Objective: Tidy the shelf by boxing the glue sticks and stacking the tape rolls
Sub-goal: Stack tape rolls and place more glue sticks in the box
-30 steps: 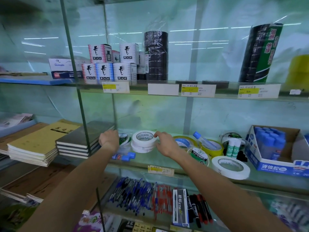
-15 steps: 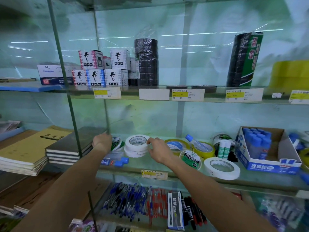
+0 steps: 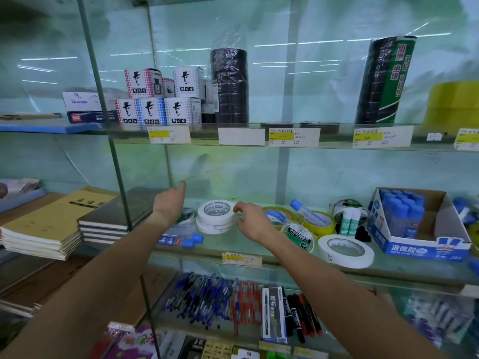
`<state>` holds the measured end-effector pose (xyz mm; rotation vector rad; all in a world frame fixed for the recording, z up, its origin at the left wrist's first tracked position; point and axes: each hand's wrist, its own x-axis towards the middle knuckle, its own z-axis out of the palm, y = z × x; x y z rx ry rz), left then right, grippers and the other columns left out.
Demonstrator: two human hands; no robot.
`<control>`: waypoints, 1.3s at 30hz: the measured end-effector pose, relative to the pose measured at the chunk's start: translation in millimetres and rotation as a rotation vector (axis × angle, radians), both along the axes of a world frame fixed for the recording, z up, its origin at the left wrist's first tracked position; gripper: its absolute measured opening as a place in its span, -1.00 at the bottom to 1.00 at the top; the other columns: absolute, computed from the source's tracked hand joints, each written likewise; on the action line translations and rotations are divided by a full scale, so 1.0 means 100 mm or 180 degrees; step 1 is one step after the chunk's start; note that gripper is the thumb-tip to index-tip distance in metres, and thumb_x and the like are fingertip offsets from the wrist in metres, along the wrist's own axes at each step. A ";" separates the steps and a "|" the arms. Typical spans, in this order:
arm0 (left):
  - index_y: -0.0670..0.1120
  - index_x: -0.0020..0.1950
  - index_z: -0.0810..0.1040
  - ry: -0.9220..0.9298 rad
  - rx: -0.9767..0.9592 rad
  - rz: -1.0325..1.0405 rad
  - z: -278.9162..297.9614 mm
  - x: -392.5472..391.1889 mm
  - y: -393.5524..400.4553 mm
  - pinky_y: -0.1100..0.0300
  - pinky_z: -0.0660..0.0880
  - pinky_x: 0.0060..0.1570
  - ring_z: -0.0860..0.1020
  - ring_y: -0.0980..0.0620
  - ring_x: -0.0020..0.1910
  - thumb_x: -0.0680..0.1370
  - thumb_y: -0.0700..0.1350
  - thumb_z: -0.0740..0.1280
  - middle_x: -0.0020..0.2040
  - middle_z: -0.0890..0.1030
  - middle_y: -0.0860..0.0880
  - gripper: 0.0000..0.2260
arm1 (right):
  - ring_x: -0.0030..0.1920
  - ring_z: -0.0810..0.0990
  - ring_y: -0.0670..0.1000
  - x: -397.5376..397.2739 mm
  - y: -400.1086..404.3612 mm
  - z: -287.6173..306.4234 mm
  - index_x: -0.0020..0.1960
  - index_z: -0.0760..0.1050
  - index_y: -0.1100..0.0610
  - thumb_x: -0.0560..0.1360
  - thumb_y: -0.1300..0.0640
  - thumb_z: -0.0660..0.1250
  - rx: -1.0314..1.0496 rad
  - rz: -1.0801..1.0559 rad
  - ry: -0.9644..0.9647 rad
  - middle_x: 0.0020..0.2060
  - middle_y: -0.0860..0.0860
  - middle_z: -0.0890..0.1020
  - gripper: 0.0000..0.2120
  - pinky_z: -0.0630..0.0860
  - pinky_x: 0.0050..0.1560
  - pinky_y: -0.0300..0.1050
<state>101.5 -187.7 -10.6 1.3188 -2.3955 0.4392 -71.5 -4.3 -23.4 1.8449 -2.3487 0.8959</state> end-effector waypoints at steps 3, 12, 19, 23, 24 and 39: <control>-0.18 0.25 0.38 0.0691 -0.0041 -0.0418 0.12 -0.16 0.14 0.01 0.42 -0.27 0.58 -0.24 -0.12 0.48 -0.36 0.24 -0.02 0.58 -0.21 -0.65 | 0.10 0.58 0.15 -0.05 0.06 0.05 0.21 0.51 0.14 0.50 0.30 0.23 -0.0214 -0.0029 -0.0326 0.11 0.15 0.63 -0.69 0.54 0.14 0.03; -0.24 -0.07 0.63 0.3280 0.1658 -0.1666 0.37 -0.75 0.95 0.12 0.59 -0.22 0.64 -0.04 -0.31 0.38 -0.30 0.48 -0.21 0.68 -0.19 -0.85 | -0.22 0.64 0.15 -0.40 0.37 0.23 0.13 0.44 0.07 0.52 0.26 0.20 -0.0748 -0.0232 -0.1663 -0.26 0.06 0.59 -0.78 0.63 -0.12 0.13; -0.29 0.00 0.55 0.4089 0.3844 -0.2216 0.35 -1.23 1.63 0.12 0.62 -0.02 0.66 -0.17 -0.11 0.50 -0.44 0.30 -0.01 0.60 -0.34 -0.87 | -0.25 0.69 0.12 -0.86 0.84 0.48 0.20 0.42 0.17 0.58 0.20 0.27 -0.0901 -0.0108 -0.2453 -0.10 0.19 0.63 -0.80 0.67 -0.18 0.01; -0.23 0.05 0.57 0.3704 0.3920 -0.2252 0.25 -1.49 1.84 0.03 0.59 0.11 0.67 -0.18 -0.04 0.49 -0.46 0.30 0.01 0.64 -0.27 -0.79 | -0.31 0.67 0.14 -1.09 1.11 0.59 0.06 0.50 0.25 0.57 0.30 0.27 -0.1135 -0.0069 -0.2783 -0.17 0.24 0.62 -0.91 0.67 -0.16 0.01; -0.20 0.04 0.58 0.3541 0.3767 -0.2255 0.22 -1.55 1.87 -0.01 0.58 0.12 0.67 -0.19 -0.03 0.46 -0.44 0.35 0.01 0.66 -0.25 -0.77 | -0.34 0.66 0.13 -1.14 1.16 0.61 0.04 0.50 0.26 0.57 0.32 0.26 -0.1158 -0.0070 -0.2795 -0.19 0.24 0.62 -0.92 0.67 -0.17 -0.01; -0.12 0.14 0.60 0.1801 0.1824 -0.2319 0.00 -2.46 2.51 0.24 0.48 -0.03 0.59 0.04 -0.05 0.46 -0.22 0.41 0.08 0.64 -0.03 -0.74 | -0.04 0.61 0.07 -1.97 1.88 0.89 -0.02 0.64 0.15 0.41 0.25 0.37 -0.0556 -0.0922 0.0029 -0.09 0.09 0.69 -0.84 0.48 -0.01 -0.19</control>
